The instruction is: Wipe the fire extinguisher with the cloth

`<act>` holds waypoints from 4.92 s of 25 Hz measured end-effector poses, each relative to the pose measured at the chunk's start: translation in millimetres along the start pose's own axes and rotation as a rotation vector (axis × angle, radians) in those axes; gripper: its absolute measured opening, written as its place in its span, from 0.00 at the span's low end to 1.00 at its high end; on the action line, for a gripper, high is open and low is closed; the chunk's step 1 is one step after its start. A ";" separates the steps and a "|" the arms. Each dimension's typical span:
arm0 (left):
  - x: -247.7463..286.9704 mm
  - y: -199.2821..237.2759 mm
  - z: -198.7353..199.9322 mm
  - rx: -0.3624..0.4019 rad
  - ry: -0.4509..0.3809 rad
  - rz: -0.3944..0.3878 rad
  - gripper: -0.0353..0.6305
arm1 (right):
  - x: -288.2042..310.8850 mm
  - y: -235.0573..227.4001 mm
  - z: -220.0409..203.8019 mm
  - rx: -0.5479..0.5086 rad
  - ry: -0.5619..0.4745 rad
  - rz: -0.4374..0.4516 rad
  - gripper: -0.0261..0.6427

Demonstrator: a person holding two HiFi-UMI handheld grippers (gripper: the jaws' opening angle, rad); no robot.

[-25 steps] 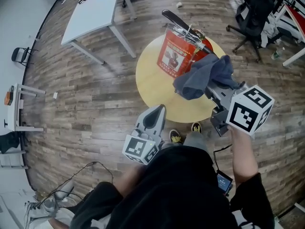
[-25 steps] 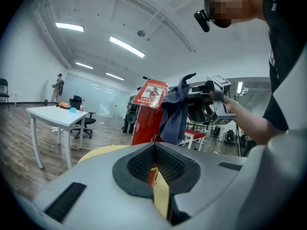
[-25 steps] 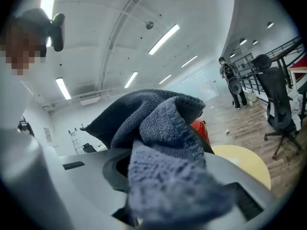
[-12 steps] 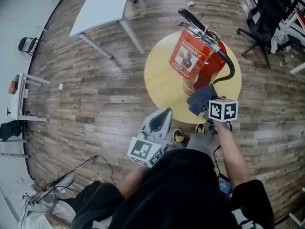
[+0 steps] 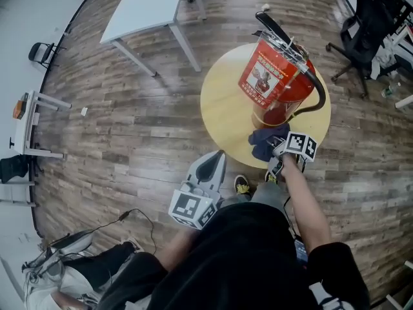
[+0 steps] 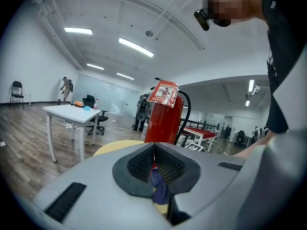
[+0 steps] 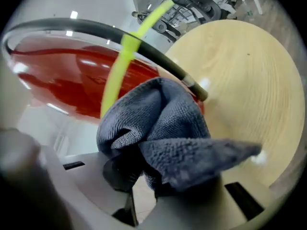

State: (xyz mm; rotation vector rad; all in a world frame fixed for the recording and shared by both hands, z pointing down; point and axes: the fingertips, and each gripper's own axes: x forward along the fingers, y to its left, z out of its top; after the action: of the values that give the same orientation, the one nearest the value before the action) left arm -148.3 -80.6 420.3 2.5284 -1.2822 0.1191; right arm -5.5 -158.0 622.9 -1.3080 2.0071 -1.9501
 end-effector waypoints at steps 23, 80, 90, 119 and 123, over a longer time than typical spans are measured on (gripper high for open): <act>10.2 -33.2 10.9 0.026 -0.038 -0.099 0.09 | -169.2 301.7 76.6 -0.917 -0.496 0.165 0.14; 3.5 -2.5 -0.1 -0.032 -0.017 -0.073 0.09 | 14.2 53.1 -7.9 -1.441 -0.166 -0.459 0.14; 3.0 1.0 3.5 -0.032 -0.050 -0.067 0.09 | -146.1 285.8 47.8 -1.580 -0.763 -0.287 0.13; 11.5 9.9 -4.0 -0.062 0.001 -0.055 0.09 | -38.1 145.5 9.3 -1.587 -0.446 -0.380 0.13; 8.9 15.5 -7.7 -0.069 0.004 -0.035 0.09 | 11.7 90.3 -6.1 -1.654 -0.308 -0.455 0.13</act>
State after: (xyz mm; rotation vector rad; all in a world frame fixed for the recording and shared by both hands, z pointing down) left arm -154.8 -93.7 433.0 2.4893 -1.2189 0.0704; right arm -63.2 -173.9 553.9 -2.0446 3.1818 0.4744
